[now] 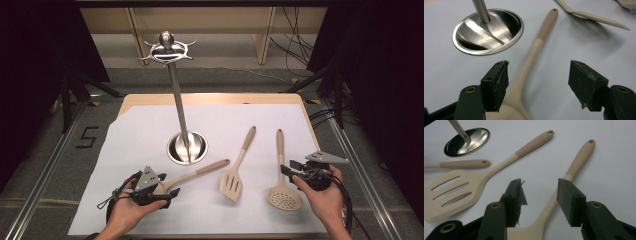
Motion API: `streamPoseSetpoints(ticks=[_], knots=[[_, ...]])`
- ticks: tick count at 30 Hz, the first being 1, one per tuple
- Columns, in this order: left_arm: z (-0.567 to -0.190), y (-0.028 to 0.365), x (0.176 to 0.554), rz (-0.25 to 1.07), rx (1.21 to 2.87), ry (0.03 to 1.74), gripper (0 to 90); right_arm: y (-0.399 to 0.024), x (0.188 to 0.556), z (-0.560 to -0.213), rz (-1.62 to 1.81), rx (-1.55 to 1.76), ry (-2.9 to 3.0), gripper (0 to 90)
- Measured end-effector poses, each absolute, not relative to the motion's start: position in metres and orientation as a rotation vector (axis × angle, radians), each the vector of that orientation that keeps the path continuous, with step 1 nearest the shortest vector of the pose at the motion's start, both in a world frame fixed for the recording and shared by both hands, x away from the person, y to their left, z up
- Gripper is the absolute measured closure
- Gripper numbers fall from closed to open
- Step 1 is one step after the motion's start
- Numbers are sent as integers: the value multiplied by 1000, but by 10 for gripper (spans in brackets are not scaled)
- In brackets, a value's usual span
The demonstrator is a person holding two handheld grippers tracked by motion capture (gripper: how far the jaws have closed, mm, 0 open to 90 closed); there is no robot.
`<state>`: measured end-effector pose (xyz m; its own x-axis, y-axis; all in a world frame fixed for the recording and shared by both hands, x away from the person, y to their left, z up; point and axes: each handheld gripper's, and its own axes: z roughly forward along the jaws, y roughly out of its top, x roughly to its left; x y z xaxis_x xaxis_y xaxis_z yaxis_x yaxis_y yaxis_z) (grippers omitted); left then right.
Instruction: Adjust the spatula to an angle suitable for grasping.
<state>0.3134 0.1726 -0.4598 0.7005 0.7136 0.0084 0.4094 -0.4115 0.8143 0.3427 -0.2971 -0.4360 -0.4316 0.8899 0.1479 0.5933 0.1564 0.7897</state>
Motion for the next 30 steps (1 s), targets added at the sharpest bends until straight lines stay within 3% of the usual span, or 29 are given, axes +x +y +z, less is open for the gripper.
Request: streamPoseSetpoints(ticks=[10,11,15,19,22,27,30], knots=[[-448,160,338,420,2134,798,315,-297,338,-432,1152,1409,2091,553],[-443,160,350,400,2248,771,311,-294,336,-432,1182,1443,2074,553],[-439,150,373,311,2444,780,308,-291,334,-430,1187,1438,2084,553],[-436,141,385,321,2500,758,321,-291,334,-431,1169,1408,2099,553],[-438,127,398,314,2634,609,380,-294,336,-432,1184,1407,2110,554],[-447,114,402,235,2685,579,455,-295,337,-432,1169,1382,2102,553],[-454,110,403,220,2746,554,547,-291,335,-432,1198,1418,2100,553]])
